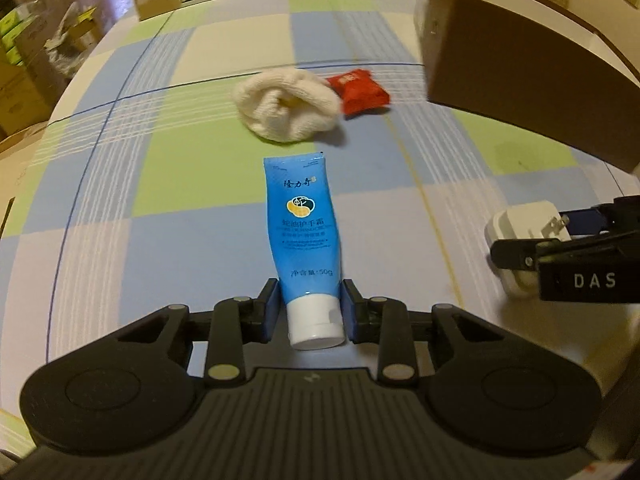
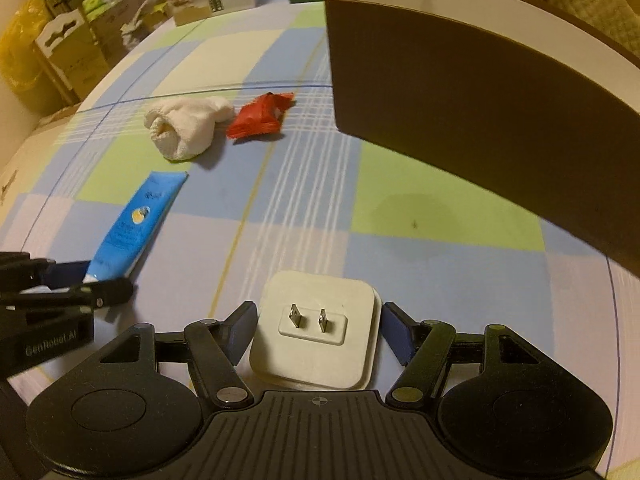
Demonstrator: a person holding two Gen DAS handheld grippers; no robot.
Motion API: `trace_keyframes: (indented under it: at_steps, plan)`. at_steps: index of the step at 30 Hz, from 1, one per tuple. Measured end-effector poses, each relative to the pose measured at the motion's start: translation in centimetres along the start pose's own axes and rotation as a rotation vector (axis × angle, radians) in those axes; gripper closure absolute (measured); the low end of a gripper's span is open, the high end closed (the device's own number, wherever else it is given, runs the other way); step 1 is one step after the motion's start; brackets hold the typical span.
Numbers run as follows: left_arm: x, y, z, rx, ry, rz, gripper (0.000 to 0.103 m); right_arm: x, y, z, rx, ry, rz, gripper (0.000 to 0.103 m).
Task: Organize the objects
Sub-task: 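Grasp the white plug adapter with the right tool while the left tool holds the blue tube, then lift the blue tube and white plug adapter toward the open box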
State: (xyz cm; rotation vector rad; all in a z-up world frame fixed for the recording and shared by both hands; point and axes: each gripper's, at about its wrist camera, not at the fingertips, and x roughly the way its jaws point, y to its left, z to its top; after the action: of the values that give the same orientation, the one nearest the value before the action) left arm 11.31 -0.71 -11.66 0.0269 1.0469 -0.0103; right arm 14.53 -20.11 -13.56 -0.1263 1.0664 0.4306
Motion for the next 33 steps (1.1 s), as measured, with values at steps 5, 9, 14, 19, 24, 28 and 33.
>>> trace_keyframes:
  at_steps: [5, 9, 14, 19, 24, 28, 33]
  plan:
    - [0.4, 0.2, 0.3, -0.022, -0.010, -0.006, 0.071, -0.4, 0.8, -1.4, -0.054, -0.043, -0.035, 0.038]
    - [0.6, 0.1, 0.7, -0.045, -0.006, -0.007, 0.058, -0.6, 0.9, -2.1, -0.081, -0.060, -0.056, 0.038]
    - [1.0, -0.4, 1.2, -0.037, 0.001, 0.015, 0.048, -0.8, -0.2, -2.2, 0.007, -0.074, -0.052, 0.037]
    - [1.3, -0.3, 1.5, -0.045, 0.000, 0.025, 0.047, -0.9, -0.7, -2.0, 0.030, -0.090, -0.050, 0.037]
    - [1.3, -0.8, 1.5, -0.016, -0.024, 0.015, 0.062, -0.7, -0.3, -2.0, 0.001, -0.089, -0.070, 0.037]
    - [1.2, -1.3, 1.5, 0.005, -0.034, 0.009, 0.068, -0.6, 0.0, -2.1, -0.032, -0.086, -0.081, 0.037]
    - [1.2, -1.4, 1.5, 0.014, -0.031, 0.007, 0.068, -0.7, 0.1, -2.1, -0.057, -0.087, -0.082, 0.040]
